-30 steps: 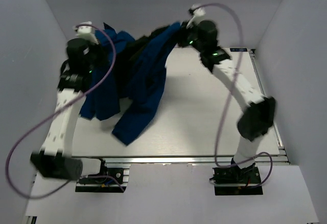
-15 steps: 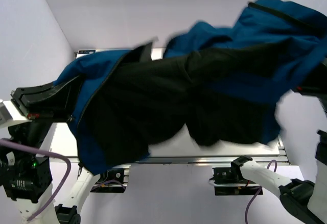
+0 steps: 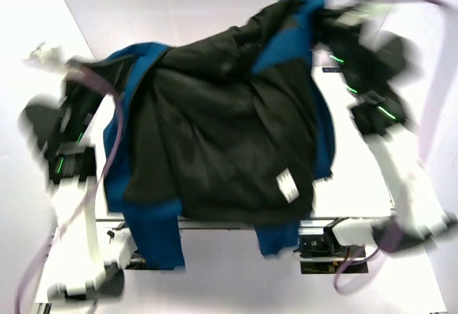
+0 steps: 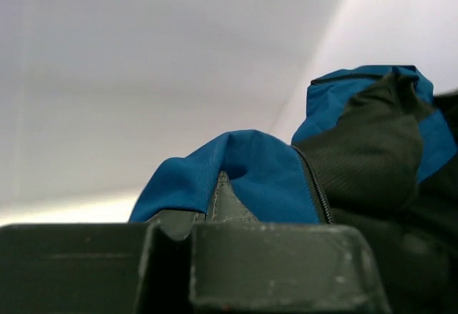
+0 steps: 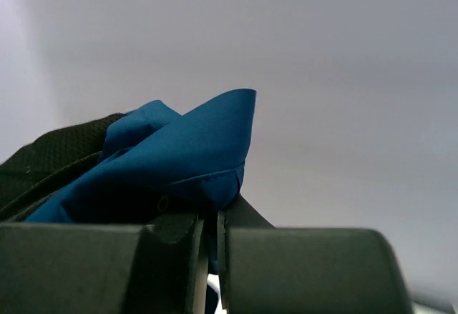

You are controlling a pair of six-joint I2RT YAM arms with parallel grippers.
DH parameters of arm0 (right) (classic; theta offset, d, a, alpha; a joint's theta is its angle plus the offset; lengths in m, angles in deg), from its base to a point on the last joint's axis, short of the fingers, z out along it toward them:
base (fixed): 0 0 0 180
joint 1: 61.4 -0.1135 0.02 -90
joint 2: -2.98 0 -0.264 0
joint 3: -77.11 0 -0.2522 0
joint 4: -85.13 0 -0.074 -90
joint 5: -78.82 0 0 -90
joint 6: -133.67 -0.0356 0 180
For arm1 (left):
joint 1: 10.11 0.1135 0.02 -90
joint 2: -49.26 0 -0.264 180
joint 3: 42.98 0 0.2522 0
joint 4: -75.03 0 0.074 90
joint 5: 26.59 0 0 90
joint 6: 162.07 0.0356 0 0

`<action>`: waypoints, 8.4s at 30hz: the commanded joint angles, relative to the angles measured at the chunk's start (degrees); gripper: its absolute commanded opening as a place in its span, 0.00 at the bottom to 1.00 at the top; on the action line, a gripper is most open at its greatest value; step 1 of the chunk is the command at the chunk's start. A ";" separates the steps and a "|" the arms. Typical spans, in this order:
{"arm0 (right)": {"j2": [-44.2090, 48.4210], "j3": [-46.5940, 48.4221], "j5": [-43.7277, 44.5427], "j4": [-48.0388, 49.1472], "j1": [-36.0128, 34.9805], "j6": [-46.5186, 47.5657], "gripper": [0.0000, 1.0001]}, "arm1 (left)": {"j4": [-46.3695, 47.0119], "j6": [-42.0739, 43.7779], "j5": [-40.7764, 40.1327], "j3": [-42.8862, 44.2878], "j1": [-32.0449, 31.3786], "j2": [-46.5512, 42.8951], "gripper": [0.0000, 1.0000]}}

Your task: Zip up the jacket

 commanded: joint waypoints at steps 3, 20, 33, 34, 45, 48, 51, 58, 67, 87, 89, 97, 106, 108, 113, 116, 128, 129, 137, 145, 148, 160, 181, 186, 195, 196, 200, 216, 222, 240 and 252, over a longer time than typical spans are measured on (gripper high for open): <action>-23.57 1.24 11.46 3.28 5.91 1.82 0.00 | -0.72 7.49 -21.00 -5.83 -14.68 22.83 0.00; -18.14 -29.63 -3.57 -7.81 12.69 -13.56 0.89 | -24.15 6.25 -29.84 6.89 -20.69 44.88 0.98; 9.32 -72.92 -18.36 -5.25 2.23 -27.29 0.89 | -27.11 -9.67 -23.74 -47.62 -21.22 7.93 0.98; 8.80 -73.01 -17.74 -5.60 2.15 -27.46 0.89 | -26.67 -11.51 -24.00 -48.87 -21.22 8.01 0.98; -7.63 -73.03 -15.36 1.08 2.67 -33.44 0.89 | -24.64 -17.41 -34.98 -48.19 -19.21 26.71 0.98; -15.80 -67.23 -13.17 -1.64 4.86 -33.27 0.89 | -20.61 -17.24 -33.60 -46.34 -11.31 37.08 0.98; -21.41 -61.53 -12.55 -2.00 9.51 -32.65 0.89 | -17.35 -15.66 -30.24 -41.35 -3.33 48.65 0.98; -28.56 -47.90 -9.83 2.75 15.33 -27.30 0.89 | -19.02 -8.73 -28.24 -14.80 -1.71 62.41 0.98; -18.56 -47.60 -5.16 -0.85 15.59 -21.75 0.89 | -28.05 -0.70 -27.16 -21.52 -2.32 41.88 0.98; -6.41 -44.36 -5.78 -15.97 25.96 -7.69 0.89 | -25.07 48.32 -23.99 -9.43 -8.56 42.89 0.98; -7.37 -43.31 -7.71 -16.50 26.14 -7.51 0.89 | -26.66 50.08 -31.51 -6.62 -8.56 46.76 0.95; -8.96 -43.22 -8.59 -15.98 26.93 -9.09 0.89 | -28.42 48.51 -39.29 -0.10 -8.56 56.61 0.70; -8.08 -44.53 -6.57 -17.03 29.73 -10.85 0.89 | -27.90 48.86 -36.13 2.36 -8.56 59.87 0.06; -7.82 -44.80 -4.12 -17.29 30.70 -12.16 0.89 | -27.63 46.93 -37.02 2.09 -8.48 58.38 0.00; -8.00 -44.71 2.30 -21.07 33.17 -16.82 0.89 | -27.98 38.34 -27.22 2.80 -8.91 46.44 0.00; -7.91 -44.97 4.33 -21.69 35.19 -17.88 0.89 | -27.02 34.63 -25.58 0.87 -15.74 38.20 0.00; -9.93 -44.89 0.12 -20.90 39.50 -17.62 0.89 | -43.18 18.10 -53.86 -9.42 -44.42 29.73 0.22; -10.02 -44.89 -0.85 -20.64 39.50 -17.45 0.89 | -43.62 18.27 -56.67 -8.46 -44.42 30.16 0.52; -10.37 -45.32 -2.35 -19.76 39.50 -16.48 0.89 | -34.07 27.56 -55.42 -7.82 -22.39 35.34 0.98; -13.44 -44.27 -2.98 -20.19 39.50 -15.51 0.89 | -16.03 50.24 -46.51 -10.66 -18.59 44.57 0.98; -14.06 -43.92 -1.82 -20.90 39.50 -15.51 0.89 | -15.24 53.06 -45.20 -8.55 -17.62 47.73 0.98; -13.53 -44.18 -0.77 -21.77 39.50 -15.42 0.89 | -15.33 57.02 -43.70 -3.35 -14.19 57.84 0.88; -9.23 -45.67 -1.03 -20.90 39.50 -15.95 0.89 | -22.35 41.69 -34.99 -1.06 -14.19 44.44 0.00; -6.33 -46.20 -1.38 -20.81 39.59 -16.39 0.89 | -25.24 31.38 -36.91 -9.67 -24.42 33.69 0.00; -5.27 -47.26 -2.17 -21.69 39.50 -17.27 0.89 | -38.61 14.15 -38.34 -15.04 -47.65 27.35 0.00; -5.27 -47.43 -2.44 -21.43 39.50 -17.27 0.89 | -38.62 12.23 -37.55 -15.57 -49.24 27.70 0.00; -5.97 -47.96 -2.53 -20.72 39.59 -17.01 0.89 | -31.95 8.78 -30.97 -20.92 -55.75 32.52 0.00; -15.81 -44.27 -8.24 -18.17 44.86 -14.81 0.89 | -26.48 9.83 -23.31 -19.10 -57.08 47.92 0.98; -20.91 -40.76 -10.87 -17.74 50.39 -12.78 0.89 | -32.54 13.43 -25.06 -13.04 -57.08 36.07 0.98; -38.05 -33.99 -2.62 -16.24 45.39 -14.19 0.86 | -26.49 13.08 -23.74 -12.06 -40.47 42.20 0.98; -38.41 -35.22 2.48 -13.25 42.49 -16.83 0.01 | -27.02 13.08 -25.94 -13.63 -39.50 41.95 0.98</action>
